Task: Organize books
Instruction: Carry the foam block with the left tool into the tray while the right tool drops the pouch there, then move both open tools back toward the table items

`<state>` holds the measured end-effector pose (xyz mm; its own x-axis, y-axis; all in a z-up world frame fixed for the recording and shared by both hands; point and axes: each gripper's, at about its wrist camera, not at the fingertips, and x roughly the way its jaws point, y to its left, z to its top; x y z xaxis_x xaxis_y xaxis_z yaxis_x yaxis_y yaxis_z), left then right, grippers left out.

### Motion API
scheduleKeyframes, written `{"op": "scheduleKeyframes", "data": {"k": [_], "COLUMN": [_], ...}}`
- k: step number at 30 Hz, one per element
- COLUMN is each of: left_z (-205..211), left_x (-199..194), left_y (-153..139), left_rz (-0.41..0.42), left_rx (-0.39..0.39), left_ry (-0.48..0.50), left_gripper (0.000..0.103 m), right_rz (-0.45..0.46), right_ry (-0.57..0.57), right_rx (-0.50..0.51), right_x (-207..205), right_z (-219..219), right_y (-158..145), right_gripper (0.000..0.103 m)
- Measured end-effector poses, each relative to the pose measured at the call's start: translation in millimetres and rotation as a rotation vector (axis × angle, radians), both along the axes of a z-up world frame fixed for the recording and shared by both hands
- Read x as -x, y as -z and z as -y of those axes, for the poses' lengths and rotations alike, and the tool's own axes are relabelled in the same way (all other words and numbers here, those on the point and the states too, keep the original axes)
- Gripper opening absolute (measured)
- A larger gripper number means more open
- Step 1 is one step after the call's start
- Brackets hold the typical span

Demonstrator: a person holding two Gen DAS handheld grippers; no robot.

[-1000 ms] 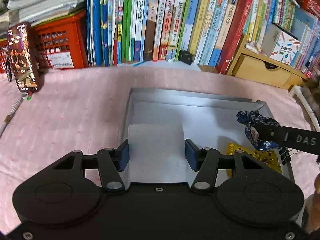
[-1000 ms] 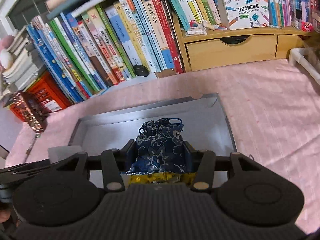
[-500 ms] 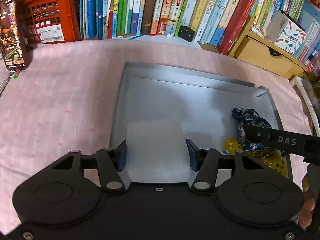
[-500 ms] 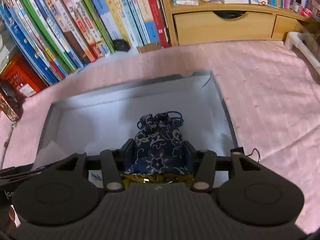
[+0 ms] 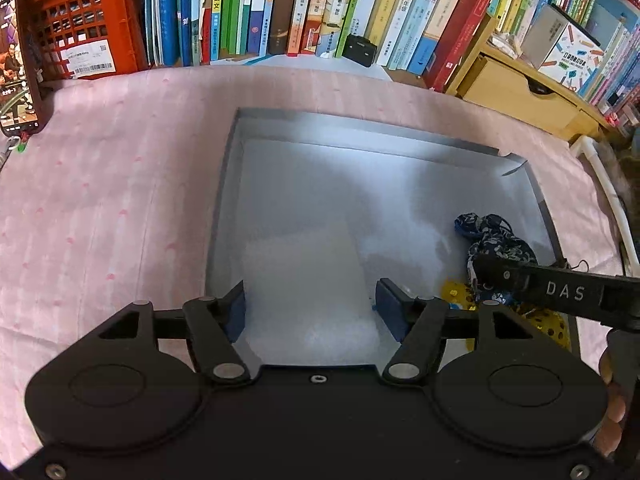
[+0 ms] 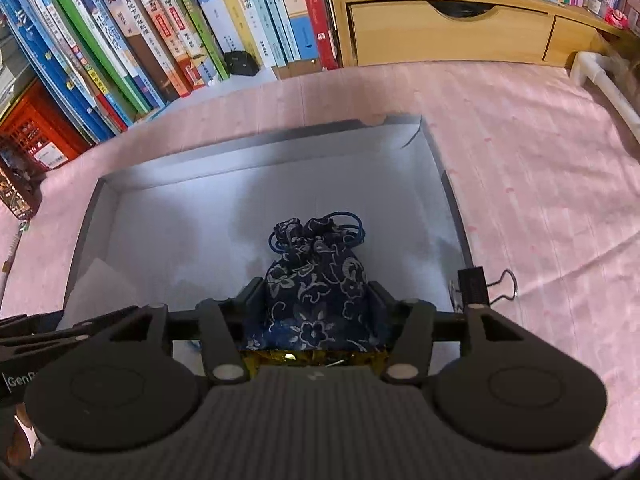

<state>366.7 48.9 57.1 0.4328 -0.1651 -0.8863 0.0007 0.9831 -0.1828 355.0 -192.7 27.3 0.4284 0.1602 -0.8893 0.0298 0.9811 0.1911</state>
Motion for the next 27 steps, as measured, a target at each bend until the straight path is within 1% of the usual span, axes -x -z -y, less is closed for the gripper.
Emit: {"op": "scheduleKeyframes", "data": {"k": [1,3,6,9,14,18,27], "left_z": [-0.1,-0.9,-0.8,-1.8,-2.1,-2.3,2.6], "left_x": [0.9,4.5,10.9,17.5,37.0,56.5,122.7], "left_y": [-1.5,-6.3,-16.4,-26.4,-40.6,-49.3,-67.3], "left_rz": [0.009,0.046,0.106,0.138,0.204,0.245,0.368], "left_rx": [0.006,0.019,0.028,0.041,0.024,0.01,0.016], "left_ry": [0.0,0.004,0.008,0.007,0.012,0.022,0.066], "left_gripper": [0.067,0.076,0.08,0.081,0.086,0.087,0.092], "right_rz": [0.007,0.02,0.046,0.075,0.138,0.177,0.3], "right_ry": [0.001,0.005,0.002,-0.009,-0.033,-0.051,-0.125], "right_rx": [0.003,0.005,-0.005,-0.026,-0.018,-0.035,-0.107], "right_x": [1.1,3.2,7.3,13.0,27.5,43.9,102.4], "right_z": [0.0,0.9,1.4,1.3,0.4,3.4,16.9], "right_y": [-0.6,-2.0,-5.8,-12.9,-27.9,-38.5,-58.9], "right_gripper": [0.07,0.076,0.081,0.085,0.088,0.088,0.09]}}
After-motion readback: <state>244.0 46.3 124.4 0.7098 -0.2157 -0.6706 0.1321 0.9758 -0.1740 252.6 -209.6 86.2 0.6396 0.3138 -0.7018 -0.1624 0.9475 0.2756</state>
